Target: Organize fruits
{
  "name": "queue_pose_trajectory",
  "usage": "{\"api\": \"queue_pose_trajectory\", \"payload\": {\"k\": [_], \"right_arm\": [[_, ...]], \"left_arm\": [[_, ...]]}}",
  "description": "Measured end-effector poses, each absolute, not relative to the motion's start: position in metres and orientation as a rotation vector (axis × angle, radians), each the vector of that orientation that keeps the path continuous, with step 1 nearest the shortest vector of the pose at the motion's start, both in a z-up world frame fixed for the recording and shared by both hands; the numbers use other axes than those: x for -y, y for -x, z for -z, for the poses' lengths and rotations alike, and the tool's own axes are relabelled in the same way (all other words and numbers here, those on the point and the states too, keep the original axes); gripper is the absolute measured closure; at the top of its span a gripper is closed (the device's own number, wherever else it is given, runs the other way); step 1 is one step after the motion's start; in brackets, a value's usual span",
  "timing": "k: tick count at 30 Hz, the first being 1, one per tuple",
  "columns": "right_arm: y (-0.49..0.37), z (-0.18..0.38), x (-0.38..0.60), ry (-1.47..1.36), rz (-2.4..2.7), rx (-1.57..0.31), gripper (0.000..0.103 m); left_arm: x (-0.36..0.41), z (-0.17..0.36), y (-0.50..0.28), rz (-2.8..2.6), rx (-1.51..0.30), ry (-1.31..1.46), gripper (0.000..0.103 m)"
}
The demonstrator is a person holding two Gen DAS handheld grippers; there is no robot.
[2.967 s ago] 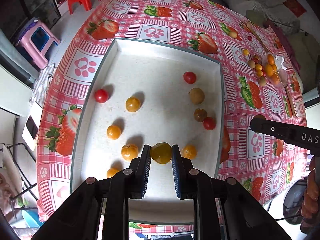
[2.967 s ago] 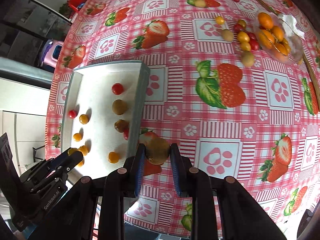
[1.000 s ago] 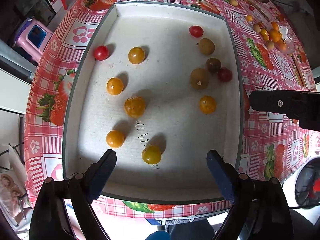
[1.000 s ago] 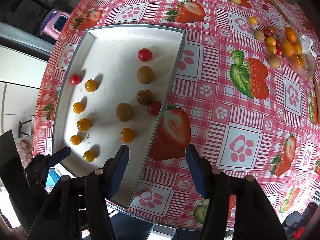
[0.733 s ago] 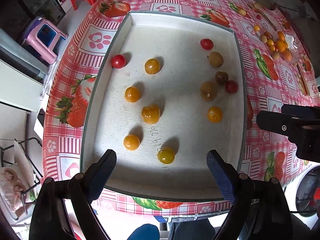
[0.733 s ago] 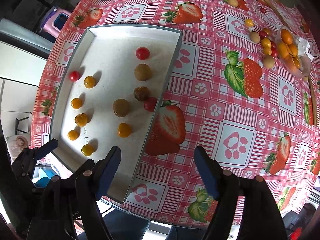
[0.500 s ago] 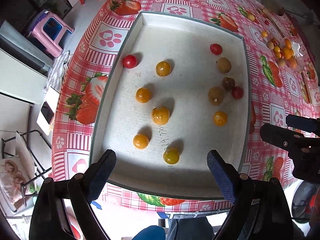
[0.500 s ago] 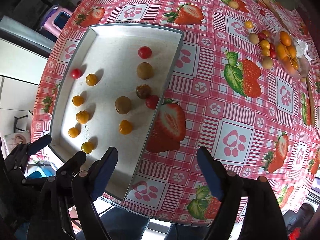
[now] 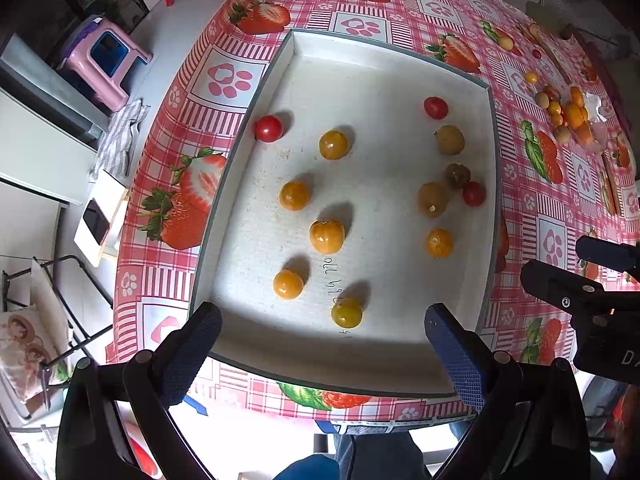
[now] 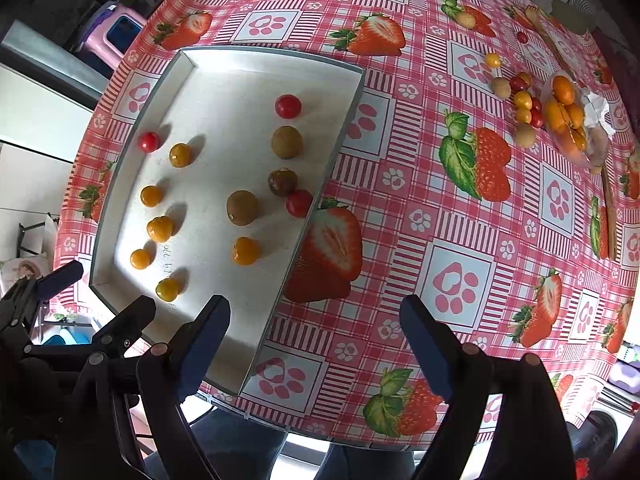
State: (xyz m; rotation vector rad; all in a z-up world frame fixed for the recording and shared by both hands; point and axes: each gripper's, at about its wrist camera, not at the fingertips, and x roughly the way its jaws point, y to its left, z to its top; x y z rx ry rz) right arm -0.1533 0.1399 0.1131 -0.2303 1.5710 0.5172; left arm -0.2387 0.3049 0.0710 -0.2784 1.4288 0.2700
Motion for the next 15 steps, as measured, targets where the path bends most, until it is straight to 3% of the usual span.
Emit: {"api": "queue_pose_trajectory", "payload": {"k": [15], "right_arm": [[0.1558,-0.1157,-0.1470,0.242,-0.536,-1.571,0.014]], "left_arm": [[-0.3074,-0.0726,0.2411,-0.267,-1.429,0.248,0.001]]}}
